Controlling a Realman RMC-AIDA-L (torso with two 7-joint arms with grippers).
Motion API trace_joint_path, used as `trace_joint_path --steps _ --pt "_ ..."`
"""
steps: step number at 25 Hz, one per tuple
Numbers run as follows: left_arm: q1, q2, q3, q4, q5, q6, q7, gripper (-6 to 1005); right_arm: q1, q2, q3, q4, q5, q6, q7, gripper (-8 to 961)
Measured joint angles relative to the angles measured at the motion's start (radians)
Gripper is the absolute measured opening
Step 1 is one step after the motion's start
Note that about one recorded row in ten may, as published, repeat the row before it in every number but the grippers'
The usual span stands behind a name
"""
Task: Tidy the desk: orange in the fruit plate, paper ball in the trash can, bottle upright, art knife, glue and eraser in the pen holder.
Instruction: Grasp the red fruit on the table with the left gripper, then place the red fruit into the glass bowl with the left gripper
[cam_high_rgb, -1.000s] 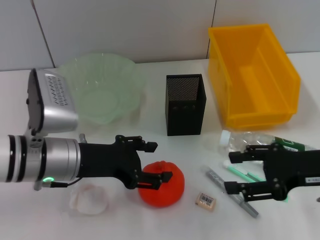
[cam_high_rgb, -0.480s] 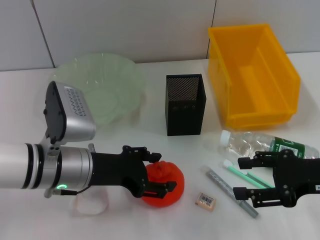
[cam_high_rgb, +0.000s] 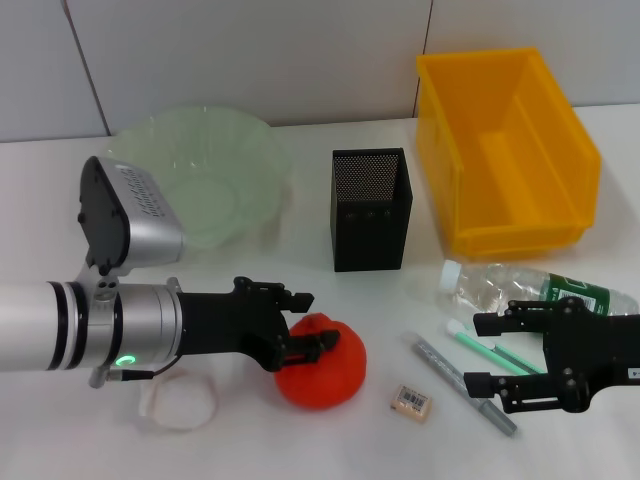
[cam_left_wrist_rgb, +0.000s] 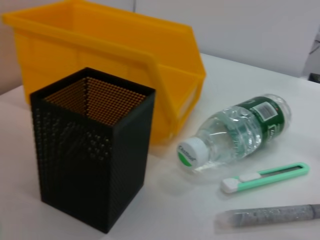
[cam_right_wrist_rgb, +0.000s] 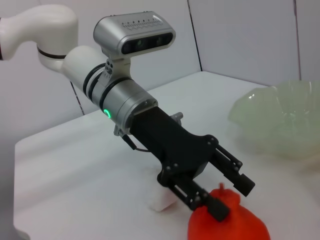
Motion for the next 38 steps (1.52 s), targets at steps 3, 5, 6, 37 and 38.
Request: trace_joint_path --steps 3,5,6,37,38 --pt "0.003 0.001 -0.004 0.002 0.000 -0.004 -0.002 607 0.000 0.000 0.000 -0.001 0.001 0.002 0.000 762" --pt "0.004 0.001 -0.001 0.003 0.000 -0.004 -0.001 534 -0.001 0.000 0.000 -0.002 0.003 0.003 0.000 762" --pt "0.002 0.001 0.002 0.002 0.000 -0.003 0.001 499 -0.001 0.000 0.000 -0.004 0.004 0.004 0.000 762" --pt "0.092 0.008 -0.230 0.268 -0.219 -0.001 0.008 172 0.024 0.003 0.087 -0.146 0.058 -0.008 -0.049 762" --pt "0.083 0.008 -0.237 0.249 -0.234 -0.015 0.016 172 0.024 0.003 0.087 -0.146 0.058 -0.008 -0.049 762"
